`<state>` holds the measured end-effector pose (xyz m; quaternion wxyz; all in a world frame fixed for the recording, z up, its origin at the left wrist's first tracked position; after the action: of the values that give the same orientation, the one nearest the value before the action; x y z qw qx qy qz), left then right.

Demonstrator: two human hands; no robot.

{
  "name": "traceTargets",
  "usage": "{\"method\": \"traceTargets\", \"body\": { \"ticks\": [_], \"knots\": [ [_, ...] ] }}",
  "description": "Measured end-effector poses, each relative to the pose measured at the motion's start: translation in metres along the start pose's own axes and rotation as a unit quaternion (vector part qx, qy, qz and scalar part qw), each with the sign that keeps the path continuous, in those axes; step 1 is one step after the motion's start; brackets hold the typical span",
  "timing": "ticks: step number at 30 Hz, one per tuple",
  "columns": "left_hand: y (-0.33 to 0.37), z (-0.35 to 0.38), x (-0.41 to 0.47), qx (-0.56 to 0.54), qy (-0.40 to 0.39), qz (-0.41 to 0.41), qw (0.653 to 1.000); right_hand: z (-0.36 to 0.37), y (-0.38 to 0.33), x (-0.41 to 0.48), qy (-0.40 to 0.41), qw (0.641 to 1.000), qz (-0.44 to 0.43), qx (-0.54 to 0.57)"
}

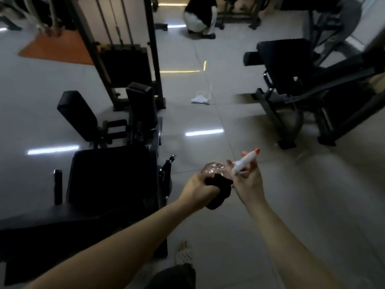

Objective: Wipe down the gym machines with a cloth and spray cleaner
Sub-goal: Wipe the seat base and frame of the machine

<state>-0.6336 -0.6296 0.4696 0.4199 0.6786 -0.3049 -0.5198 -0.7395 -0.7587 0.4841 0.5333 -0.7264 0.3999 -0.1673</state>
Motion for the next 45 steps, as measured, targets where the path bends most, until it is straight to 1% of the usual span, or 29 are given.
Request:
{"method": "traceTargets", "body": {
  "ticks": [2, 4, 5, 6, 9, 10, 13, 15, 18, 20, 22, 24, 26, 29, 31, 33, 36, 40, 45],
  "knots": [
    [-0.014, -0.006, 0.015, -0.054, -0.014, -0.046, 0.997, -0.002, 0.006, 0.025, -0.018, 0.999, -0.012, -0.026],
    [-0.033, -0.019, 0.034, -0.061, 0.006, -0.085, 0.994, 0.003, 0.013, 0.051, -0.053, 0.997, -0.026, -0.048],
    [-0.046, -0.028, 0.042, -0.059, 0.031, -0.105, 0.992, 0.010, 0.020, 0.064, -0.087, 0.995, -0.018, -0.041],
    [-0.058, -0.037, 0.046, -0.060, 0.056, -0.119, 0.989, 0.019, 0.029, 0.074, -0.129, 0.991, 0.009, -0.027],
    [-0.094, -0.063, 0.060, -0.070, 0.131, -0.137, 0.979, 0.057, 0.058, 0.102, -0.275, 0.958, 0.078, -0.010],
    [-0.108, -0.072, 0.063, -0.074, 0.152, -0.151, 0.974, 0.069, 0.070, 0.114, -0.301, 0.949, 0.090, -0.009],
    [-0.158, -0.103, 0.076, -0.089, 0.234, -0.220, 0.943, 0.107, 0.108, 0.146, -0.345, 0.931, 0.121, -0.016],
    [-0.198, -0.126, 0.082, -0.104, 0.285, -0.276, 0.912, 0.138, 0.139, 0.163, -0.377, 0.915, 0.144, -0.024],
    [-0.242, -0.158, 0.098, -0.123, 0.355, -0.313, 0.872, 0.180, 0.176, 0.190, -0.416, 0.895, 0.148, -0.057],
    [-0.261, -0.181, 0.112, -0.088, 0.382, -0.328, 0.860, 0.204, 0.190, 0.211, -0.442, 0.882, 0.130, -0.102],
    [-0.278, -0.204, 0.124, -0.025, 0.412, -0.347, 0.842, 0.228, 0.204, 0.233, -0.468, 0.865, 0.079, -0.166],
    [-0.295, -0.225, 0.133, 0.036, 0.453, -0.355, 0.817, 0.249, 0.217, 0.254, -0.477, 0.853, 0.041, -0.205],
    [-0.310, -0.243, 0.144, 0.080, 0.496, -0.344, 0.793, 0.268, 0.232, 0.269, -0.487, 0.847, 0.021, -0.209],
    [-0.315, -0.254, 0.155, 0.135, 0.546, -0.307, 0.768, 0.278, 0.239, 0.282, -0.472, 0.861, 0.019, -0.189],
    [-0.322, -0.252, 0.160, 0.187, 0.567, -0.296, 0.745, 0.286, 0.248, 0.283, -0.482, 0.855, 0.012, -0.194],
    [-0.329, -0.248, 0.162, 0.235, 0.573, -0.289, 0.730, 0.289, 0.252, 0.278, -0.492, 0.846, 0.002, -0.206],
    [-0.332, -0.250, 0.164, 0.279, 0.569, -0.285, 0.719, 0.289, 0.259, 0.268, -0.504, 0.838, -0.010, -0.209],
    [-0.334, -0.251, 0.164, 0.294, 0.574, -0.290, 0.707, 0.288, 0.274, 0.250, -0.502, 0.838, -0.019, -0.214],
    [-0.335, -0.252, 0.165, 0.298, 0.575, -0.278, 0.710, 0.289, 0.287, 0.221, -0.518, 0.828, -0.015, -0.216]
  ]
}}
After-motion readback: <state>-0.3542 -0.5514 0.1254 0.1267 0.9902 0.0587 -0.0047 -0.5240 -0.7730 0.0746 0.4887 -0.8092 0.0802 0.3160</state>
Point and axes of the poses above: each hand's wrist, its own x-axis towards the middle knuckle, its own z-axis out of the palm, y = z × x, the point moved 7 cm from there along x, towards the middle knuckle, and after that the axes turned 12 degrees about -y, right-handed, at the moved point
